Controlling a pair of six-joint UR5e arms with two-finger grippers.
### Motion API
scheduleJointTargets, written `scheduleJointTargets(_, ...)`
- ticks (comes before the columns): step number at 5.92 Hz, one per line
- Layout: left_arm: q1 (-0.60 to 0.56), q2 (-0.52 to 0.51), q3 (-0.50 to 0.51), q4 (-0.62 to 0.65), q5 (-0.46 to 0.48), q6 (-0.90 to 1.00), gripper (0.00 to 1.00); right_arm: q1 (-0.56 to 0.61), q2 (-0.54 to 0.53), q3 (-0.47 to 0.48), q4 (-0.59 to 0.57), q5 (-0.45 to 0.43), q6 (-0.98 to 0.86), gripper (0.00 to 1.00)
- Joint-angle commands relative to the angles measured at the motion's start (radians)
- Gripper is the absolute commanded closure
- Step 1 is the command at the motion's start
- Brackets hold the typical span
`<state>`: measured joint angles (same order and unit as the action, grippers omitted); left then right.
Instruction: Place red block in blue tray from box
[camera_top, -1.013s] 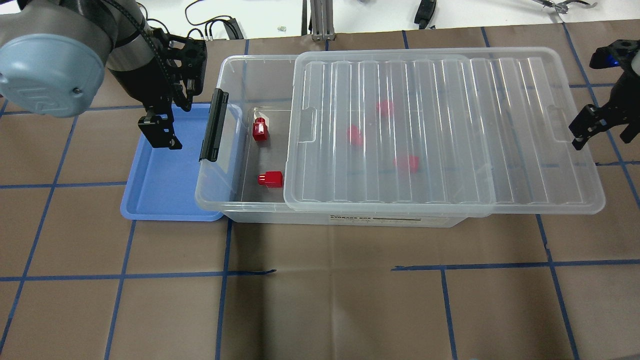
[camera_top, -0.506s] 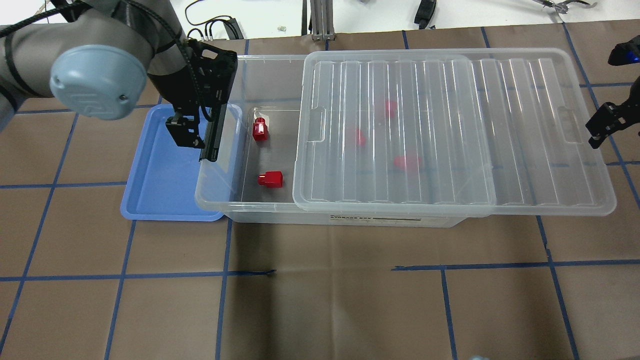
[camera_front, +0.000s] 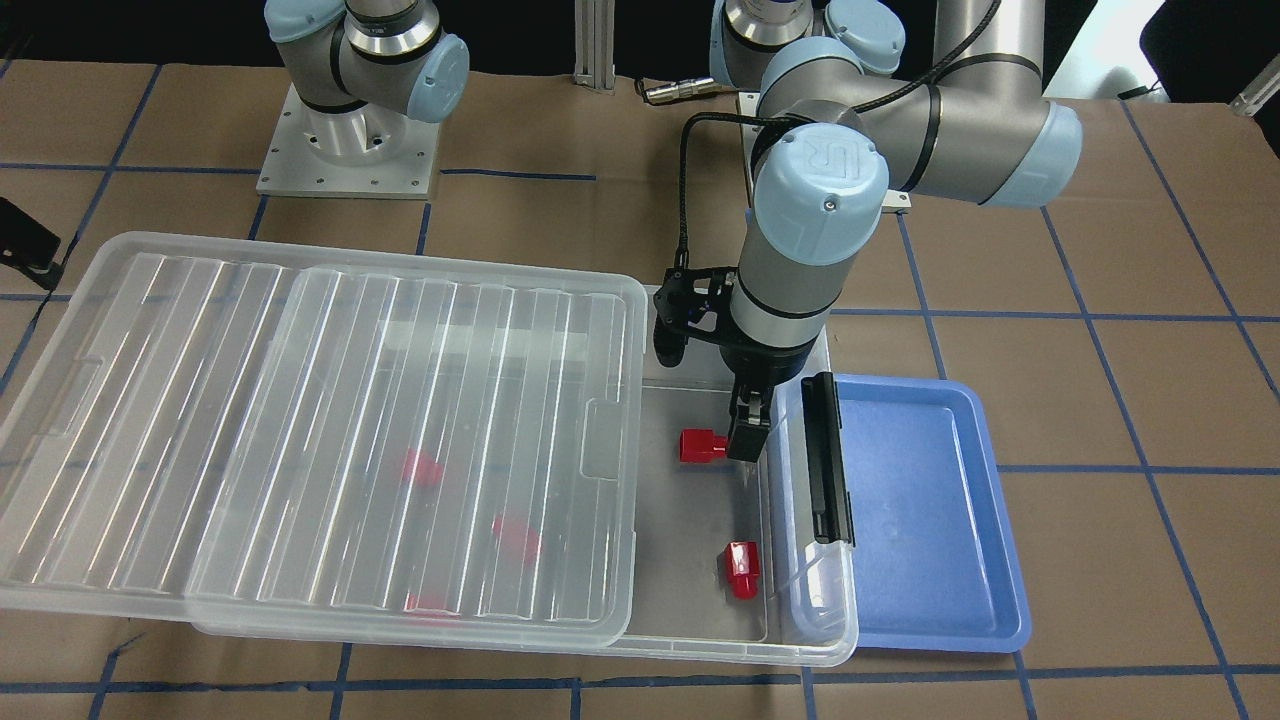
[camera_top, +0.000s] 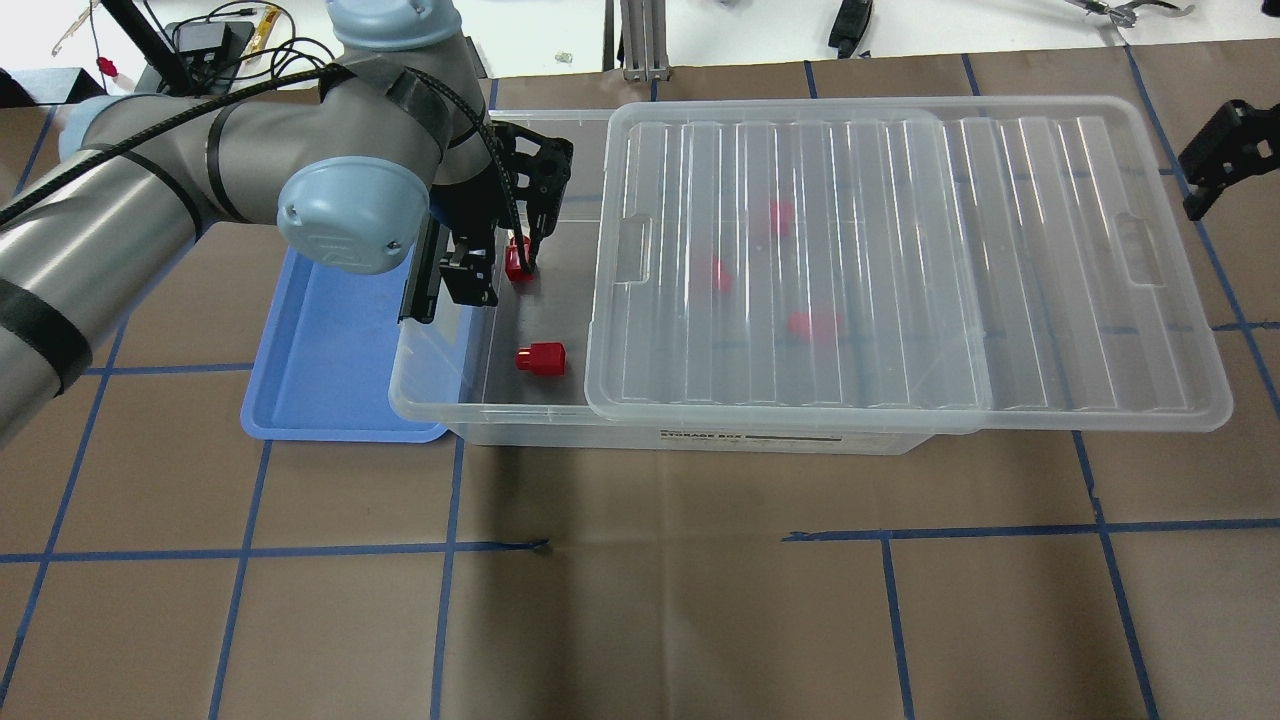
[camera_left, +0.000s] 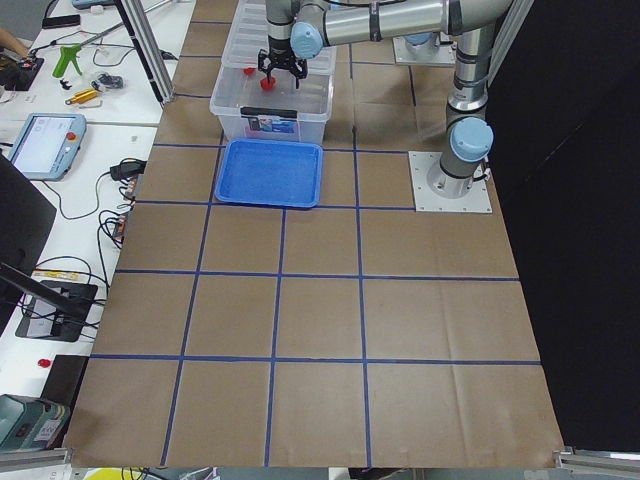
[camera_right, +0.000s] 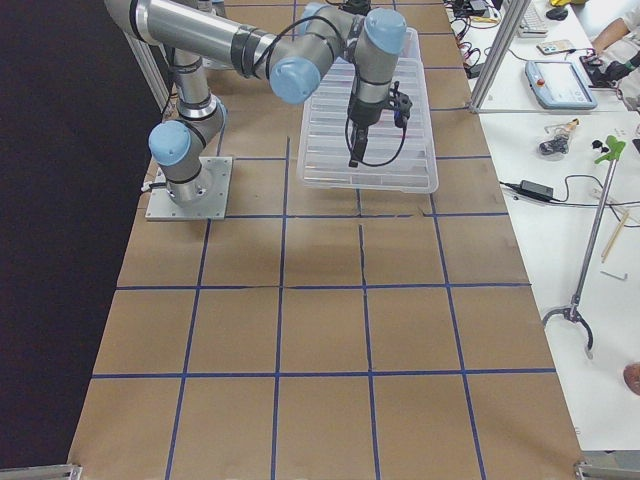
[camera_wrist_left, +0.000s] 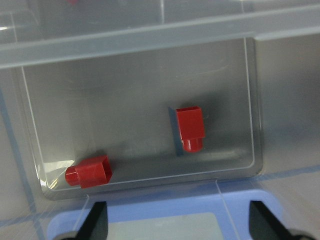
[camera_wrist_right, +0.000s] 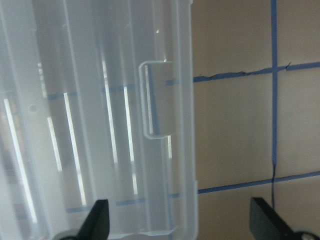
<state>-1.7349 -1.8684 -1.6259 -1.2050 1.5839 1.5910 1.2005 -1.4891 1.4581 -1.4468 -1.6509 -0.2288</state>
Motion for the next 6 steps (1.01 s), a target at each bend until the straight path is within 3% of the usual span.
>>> scheduleJointTargets(1, -0.002, -0.05, -0.049, 0.086, -0.022, -0.005, 0.02, 0.211, -0.022, -0.059, 0.118, 0.074, 0.269, 0.0)
scheduleJointTargets(3, 0.011, -0.066, -0.115, 0.122, -0.021, -0.005, 0.03, 0.39, -0.017, -0.051, 0.117, 0.077, 0.51, 0.0)
scheduleJointTargets(5, 0.011, -0.112, -0.17, 0.232, -0.021, -0.008, 0.03, 0.398, -0.019, -0.048, 0.112, 0.066, 0.488, 0.0)
scheduleJointTargets(6, 0.011, -0.139, -0.173, 0.252, -0.022, -0.008, 0.03, 0.386, -0.016, -0.048, 0.108, 0.065, 0.394, 0.0)
